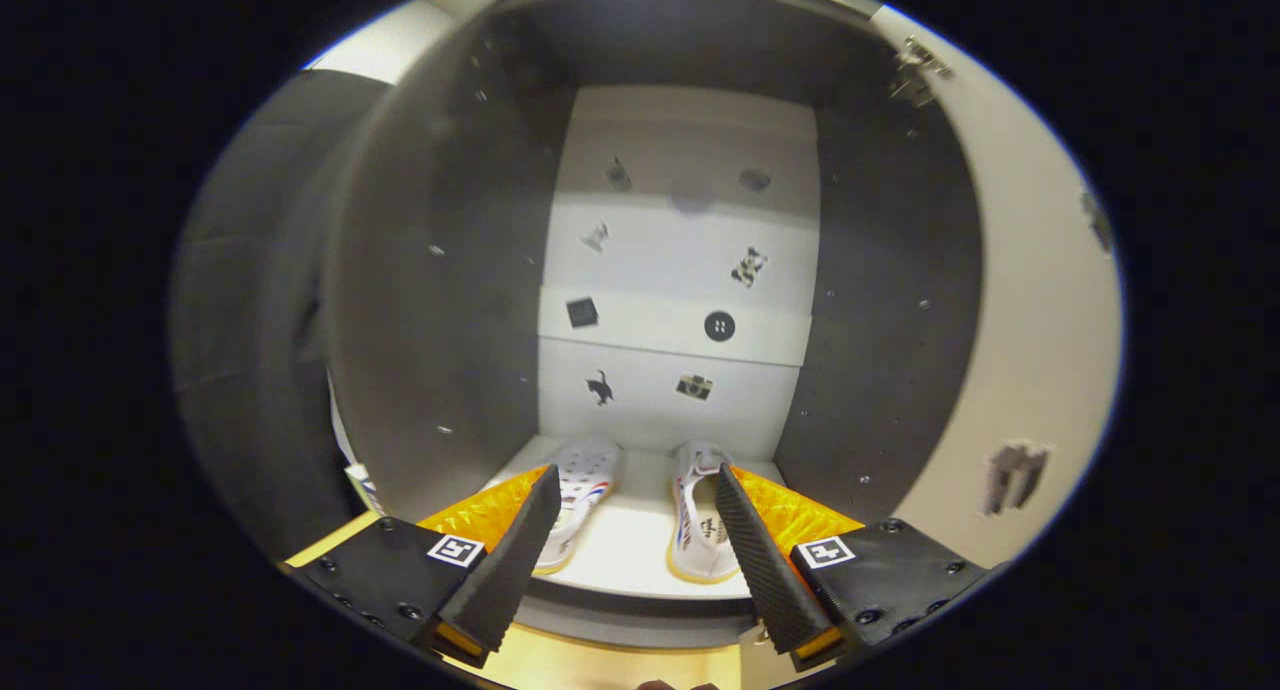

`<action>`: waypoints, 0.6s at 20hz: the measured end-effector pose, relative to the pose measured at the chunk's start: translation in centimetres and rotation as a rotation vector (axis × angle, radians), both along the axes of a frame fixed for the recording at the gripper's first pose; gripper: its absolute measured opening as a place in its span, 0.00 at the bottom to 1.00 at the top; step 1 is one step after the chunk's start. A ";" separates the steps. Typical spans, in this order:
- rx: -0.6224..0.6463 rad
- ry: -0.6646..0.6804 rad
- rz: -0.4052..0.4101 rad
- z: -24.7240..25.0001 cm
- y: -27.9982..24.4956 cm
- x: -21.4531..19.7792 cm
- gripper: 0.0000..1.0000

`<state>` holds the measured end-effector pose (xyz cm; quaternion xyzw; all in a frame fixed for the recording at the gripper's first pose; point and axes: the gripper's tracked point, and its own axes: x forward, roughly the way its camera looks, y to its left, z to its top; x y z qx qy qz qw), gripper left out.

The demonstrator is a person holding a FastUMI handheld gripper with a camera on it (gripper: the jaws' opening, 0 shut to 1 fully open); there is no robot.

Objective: Open the shoe cabinet door, grab the shoes and put them into the shoe cabinet, then close the shoe cabinet door.

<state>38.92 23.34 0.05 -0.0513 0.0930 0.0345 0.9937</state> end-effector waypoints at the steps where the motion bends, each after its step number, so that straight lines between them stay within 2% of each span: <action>1: 0.023 -0.020 -0.001 0.4 0.2 -2.1 0.98; 4: 0.103 -0.056 0.023 1.2 1.3 -8.7 0.98; 6: 0.076 -0.090 0.033 1.6 1.3 -12.8 0.98; 12: 0.078 -0.094 0.148 0.7 3.3 -24.7 0.98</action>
